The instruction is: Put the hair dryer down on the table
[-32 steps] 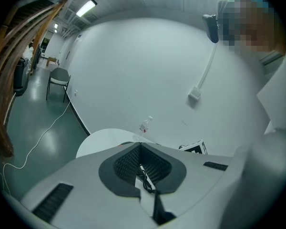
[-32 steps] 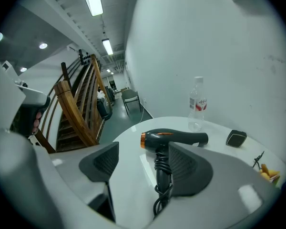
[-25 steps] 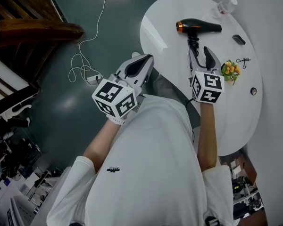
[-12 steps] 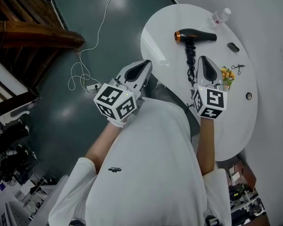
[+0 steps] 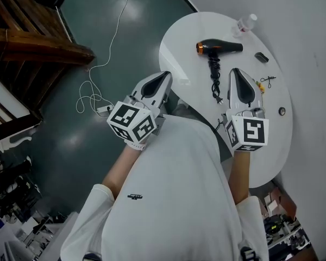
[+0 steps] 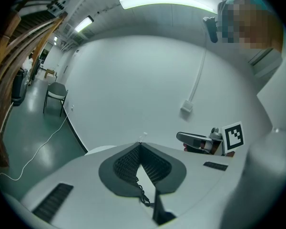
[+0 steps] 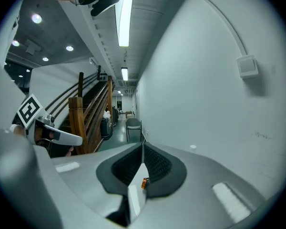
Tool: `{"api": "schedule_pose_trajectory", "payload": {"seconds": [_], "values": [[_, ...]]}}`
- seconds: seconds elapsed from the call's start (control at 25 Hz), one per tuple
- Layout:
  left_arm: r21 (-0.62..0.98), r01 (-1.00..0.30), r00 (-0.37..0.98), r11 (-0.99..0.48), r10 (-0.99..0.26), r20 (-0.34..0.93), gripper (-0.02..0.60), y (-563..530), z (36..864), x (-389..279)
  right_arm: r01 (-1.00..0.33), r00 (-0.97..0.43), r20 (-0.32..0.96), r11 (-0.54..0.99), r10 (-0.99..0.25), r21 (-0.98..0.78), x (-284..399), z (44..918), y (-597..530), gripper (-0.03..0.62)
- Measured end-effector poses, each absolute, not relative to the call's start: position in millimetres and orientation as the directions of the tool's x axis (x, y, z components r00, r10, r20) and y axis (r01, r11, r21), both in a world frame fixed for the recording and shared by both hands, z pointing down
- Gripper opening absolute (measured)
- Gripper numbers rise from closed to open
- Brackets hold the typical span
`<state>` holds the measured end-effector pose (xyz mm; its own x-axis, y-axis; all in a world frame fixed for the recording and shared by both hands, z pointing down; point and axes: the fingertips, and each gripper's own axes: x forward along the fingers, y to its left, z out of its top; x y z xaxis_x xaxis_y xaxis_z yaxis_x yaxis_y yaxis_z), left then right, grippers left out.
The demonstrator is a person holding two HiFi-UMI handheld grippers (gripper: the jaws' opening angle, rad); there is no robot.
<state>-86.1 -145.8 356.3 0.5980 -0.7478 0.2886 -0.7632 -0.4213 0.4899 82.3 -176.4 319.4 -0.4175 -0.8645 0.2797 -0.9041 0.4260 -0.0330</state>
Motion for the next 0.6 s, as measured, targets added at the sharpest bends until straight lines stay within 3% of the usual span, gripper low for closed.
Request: {"api": "schedule_pose_trajectory", "payload": {"seconds": [0.6], "values": [[0.417,-0.785,0.584,-0.458,-0.772,0.252,0.002,-143,335,-86,-0.903,-0.424,0.187,0.428,-0.886,-0.021,101,295,-151,0.025]]}}
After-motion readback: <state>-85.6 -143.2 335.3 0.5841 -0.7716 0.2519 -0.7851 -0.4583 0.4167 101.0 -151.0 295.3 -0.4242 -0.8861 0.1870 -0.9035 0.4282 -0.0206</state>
